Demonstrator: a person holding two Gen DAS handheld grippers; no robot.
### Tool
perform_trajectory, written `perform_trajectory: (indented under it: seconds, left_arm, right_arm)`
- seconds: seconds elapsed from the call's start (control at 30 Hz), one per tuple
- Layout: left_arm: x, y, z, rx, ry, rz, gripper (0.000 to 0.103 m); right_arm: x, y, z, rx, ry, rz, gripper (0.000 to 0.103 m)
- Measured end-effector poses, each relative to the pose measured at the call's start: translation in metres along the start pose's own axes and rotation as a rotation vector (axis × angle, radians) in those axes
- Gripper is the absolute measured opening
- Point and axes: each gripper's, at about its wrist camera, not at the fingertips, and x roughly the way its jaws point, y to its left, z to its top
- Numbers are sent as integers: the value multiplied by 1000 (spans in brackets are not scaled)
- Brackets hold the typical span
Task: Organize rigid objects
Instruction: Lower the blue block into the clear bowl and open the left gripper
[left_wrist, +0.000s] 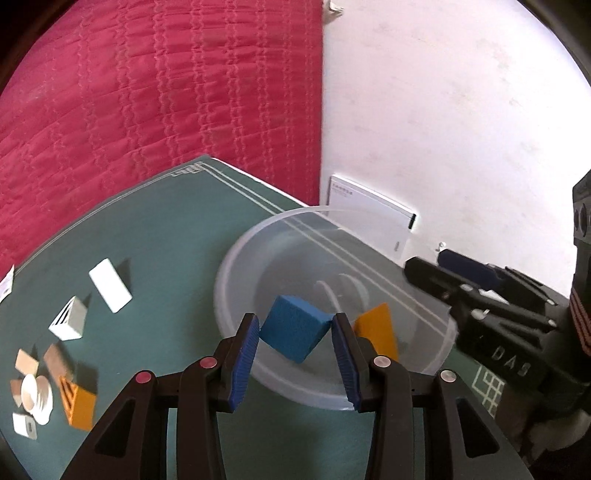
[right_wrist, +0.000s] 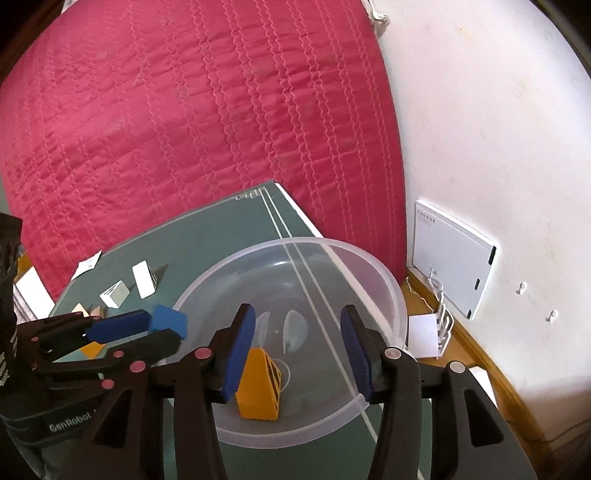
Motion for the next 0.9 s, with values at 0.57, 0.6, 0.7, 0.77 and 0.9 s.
perform_trajectory:
  seconds: [0.57,0.6,0.7,0.77,0.9]
  left_arm:
    - [-6,23,-10,-57,-29,170,91]
    - [-7,24,-11,-55,-33,181,91]
    - [-10,27,-13,-56,-37,202,92]
    - [-11,31,-15,-64,-38,213,92]
    - [-14,40,-20,-88,-35,230,93]
  right_arm:
    - [9,1,-7,-9,33,-41,56]
    - [9,1,-8,-11,34,-44,56]
    - [9,2,-9,-17,37,-52,56]
    - [10,2,-10,-20,39,-56,56]
    - [11,5,-12,-33,45,-63,56]
